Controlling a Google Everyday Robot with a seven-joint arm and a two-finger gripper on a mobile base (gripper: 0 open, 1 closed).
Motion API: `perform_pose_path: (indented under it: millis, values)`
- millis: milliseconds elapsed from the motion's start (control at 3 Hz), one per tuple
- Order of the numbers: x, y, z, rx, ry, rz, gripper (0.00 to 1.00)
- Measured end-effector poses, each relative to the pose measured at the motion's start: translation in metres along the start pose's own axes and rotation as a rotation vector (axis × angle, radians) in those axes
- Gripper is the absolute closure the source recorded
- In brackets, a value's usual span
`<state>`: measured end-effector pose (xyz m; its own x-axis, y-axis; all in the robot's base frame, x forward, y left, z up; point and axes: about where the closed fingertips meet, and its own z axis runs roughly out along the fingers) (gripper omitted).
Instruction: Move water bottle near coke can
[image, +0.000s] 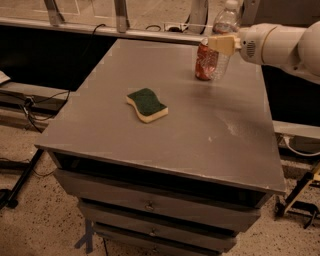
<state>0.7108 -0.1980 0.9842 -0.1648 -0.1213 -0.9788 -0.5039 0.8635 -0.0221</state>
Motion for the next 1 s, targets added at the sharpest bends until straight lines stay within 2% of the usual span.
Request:
perform_pose_path:
  millis: [333,1000]
  values:
    - [0.017,-0.006,0.01,-0.014,-0.006,-0.005,1.0]
    - [0.038,-0.012,0.016,-0.035,-0.068,-0.067,0.59]
